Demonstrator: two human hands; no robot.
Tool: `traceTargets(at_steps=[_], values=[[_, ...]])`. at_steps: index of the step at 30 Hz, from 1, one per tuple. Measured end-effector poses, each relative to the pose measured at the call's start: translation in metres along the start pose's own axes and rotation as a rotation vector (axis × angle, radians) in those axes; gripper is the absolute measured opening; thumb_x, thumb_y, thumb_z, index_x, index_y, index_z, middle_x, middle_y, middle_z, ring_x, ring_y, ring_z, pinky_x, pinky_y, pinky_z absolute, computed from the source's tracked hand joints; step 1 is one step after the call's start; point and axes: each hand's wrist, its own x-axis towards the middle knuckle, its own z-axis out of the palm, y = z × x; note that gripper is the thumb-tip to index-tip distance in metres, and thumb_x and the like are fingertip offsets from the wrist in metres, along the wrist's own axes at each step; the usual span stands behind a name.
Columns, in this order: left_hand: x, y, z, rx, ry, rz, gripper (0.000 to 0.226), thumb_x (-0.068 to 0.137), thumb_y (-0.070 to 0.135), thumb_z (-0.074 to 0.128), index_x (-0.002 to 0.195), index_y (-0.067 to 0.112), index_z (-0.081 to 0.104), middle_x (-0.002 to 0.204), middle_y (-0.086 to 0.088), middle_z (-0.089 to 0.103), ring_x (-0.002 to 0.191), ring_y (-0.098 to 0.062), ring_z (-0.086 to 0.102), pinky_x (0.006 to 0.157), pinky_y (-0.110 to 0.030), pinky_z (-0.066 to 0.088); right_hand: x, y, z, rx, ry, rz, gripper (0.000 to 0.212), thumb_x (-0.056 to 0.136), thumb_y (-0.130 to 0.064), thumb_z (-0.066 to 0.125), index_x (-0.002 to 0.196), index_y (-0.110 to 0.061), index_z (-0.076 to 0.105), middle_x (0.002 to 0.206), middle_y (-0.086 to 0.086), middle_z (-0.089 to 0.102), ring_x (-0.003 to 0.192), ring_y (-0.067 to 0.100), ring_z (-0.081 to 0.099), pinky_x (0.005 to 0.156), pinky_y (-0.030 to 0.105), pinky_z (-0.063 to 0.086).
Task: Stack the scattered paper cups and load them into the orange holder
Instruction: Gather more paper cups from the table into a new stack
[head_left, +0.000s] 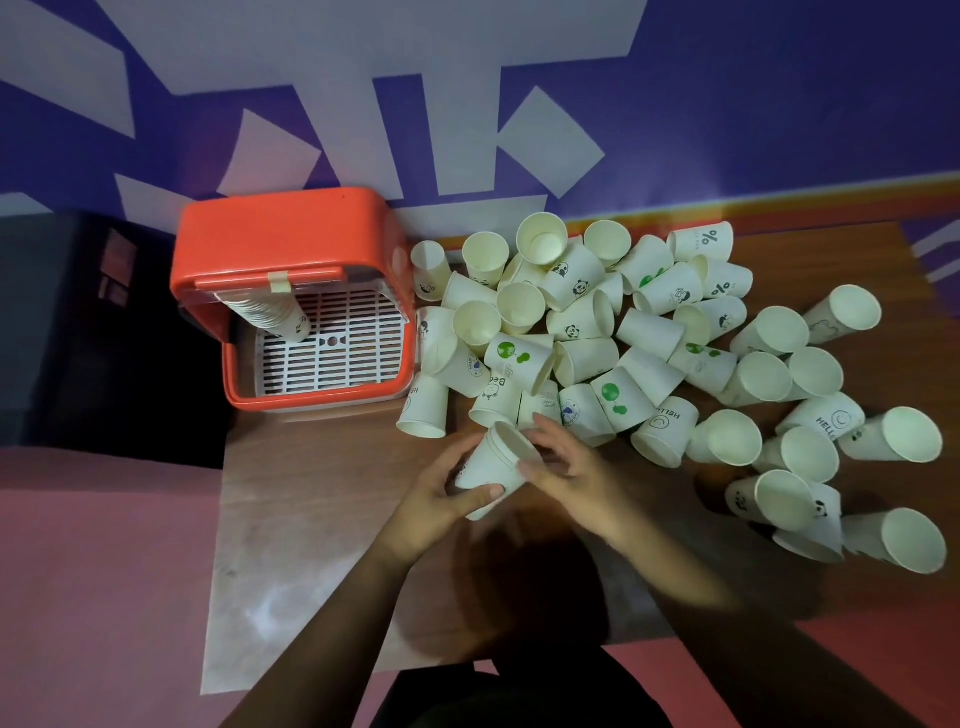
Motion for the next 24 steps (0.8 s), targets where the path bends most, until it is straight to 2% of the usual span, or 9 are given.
traceTargets(at_steps=[2,4,6,8,11,15,19,21,24], values=[[-0.001,-0.002,-0.001,-0.004,0.01,-0.005,0.065,0.087,0.014,0.081,0.146,0.027,0.056,0.139,0.006,0.066,0.132,-0.013,0.06,0.104,-0.025,0.052,0.002,-0.006,-0.016,0.008,0.147,0.089,0.042,0.095,-0.034,0.062,0.135,-0.024,0.051,0.122,-0.007,0.063,0.104,0.007,0.066,0.091,0.03,0.055],[-0.002,-0.003,-0.002,-0.003,0.016,-0.007,0.067,0.085,0.02,0.081,0.146,0.03,0.055,0.141,0.007,0.065,0.133,-0.014,0.059,0.106,-0.029,0.052,0.01,0.001,-0.037,-0.024,0.388,0.17,0.031,0.095,-0.034,0.062,0.115,-0.011,0.063,0.104,0.005,0.069,0.09,0.018,0.07,0.085,0.042,0.057],[-0.003,-0.005,-0.004,-0.007,0.017,-0.016,0.067,0.085,0.023,0.081,0.146,0.032,0.055,0.141,0.008,0.065,0.133,-0.013,0.059,0.108,-0.032,0.051,0.019,0.013,-0.054,-0.172,0.553,0.234,0.031,0.089,-0.037,0.067,0.094,-0.007,0.067,0.086,0.01,0.069,0.086,0.029,0.07,0.081,0.048,0.056],[-0.006,-0.007,-0.005,-0.005,0.015,-0.027,0.067,0.085,0.024,0.081,0.146,0.033,0.055,0.14,0.009,0.065,0.133,-0.012,0.06,0.109,-0.033,0.051,0.025,0.021,-0.058,-0.162,0.585,0.314,0.032,0.088,-0.04,0.068,0.084,-0.008,0.064,0.079,0.01,0.067,0.08,0.031,0.068,0.072,0.043,0.056],[-0.009,-0.012,-0.007,0.001,0.021,-0.048,0.064,0.086,0.023,0.083,0.144,0.035,0.057,0.139,0.011,0.066,0.13,-0.01,0.061,0.103,-0.029,0.054,0.041,0.026,-0.048,0.071,0.587,0.461,0.04,0.094,-0.045,0.061,0.089,-0.005,0.06,0.081,0.01,0.065,0.065,0.02,0.061,0.054,0.032,0.049],[-0.011,-0.012,-0.009,-0.004,0.025,-0.064,0.062,0.088,0.019,0.081,0.143,0.036,0.057,0.137,0.012,0.066,0.129,-0.009,0.061,0.098,-0.025,0.055,0.065,0.034,-0.04,0.436,0.661,0.54,0.022,0.097,-0.029,0.059,0.092,-0.008,0.058,0.076,0.002,0.057,0.058,0.012,0.052,0.052,0.027,0.044],[-0.014,-0.011,-0.015,-0.01,0.027,-0.058,0.063,0.088,0.023,0.081,0.144,0.038,0.056,0.138,0.01,0.066,0.129,-0.011,0.061,0.104,-0.032,0.054,0.056,0.035,-0.04,0.423,0.701,0.476,0.024,0.095,-0.019,0.06,0.073,-0.012,0.054,0.063,0.001,0.053,0.051,0.014,0.046,0.053,0.028,0.039],[-0.016,-0.009,-0.019,-0.012,0.033,-0.061,0.061,0.089,0.019,0.081,0.141,0.041,0.058,0.136,0.012,0.067,0.126,-0.009,0.063,0.1,-0.028,0.056,0.032,0.026,-0.039,0.307,0.706,0.371,0.025,0.094,-0.019,0.061,0.071,-0.011,0.056,0.061,0.001,0.054,0.054,0.015,0.049,0.052,0.028,0.039],[-0.018,-0.005,-0.025,-0.014,0.029,-0.049,0.058,0.089,0.014,0.08,0.134,0.044,0.059,0.131,0.014,0.068,0.12,-0.004,0.064,0.091,-0.019,0.056,-0.013,0.006,-0.034,0.091,0.67,0.145,0.019,0.093,-0.023,0.063,0.077,-0.014,0.065,0.072,0.001,0.061,0.069,0.016,0.056,0.064,0.033,0.044]])
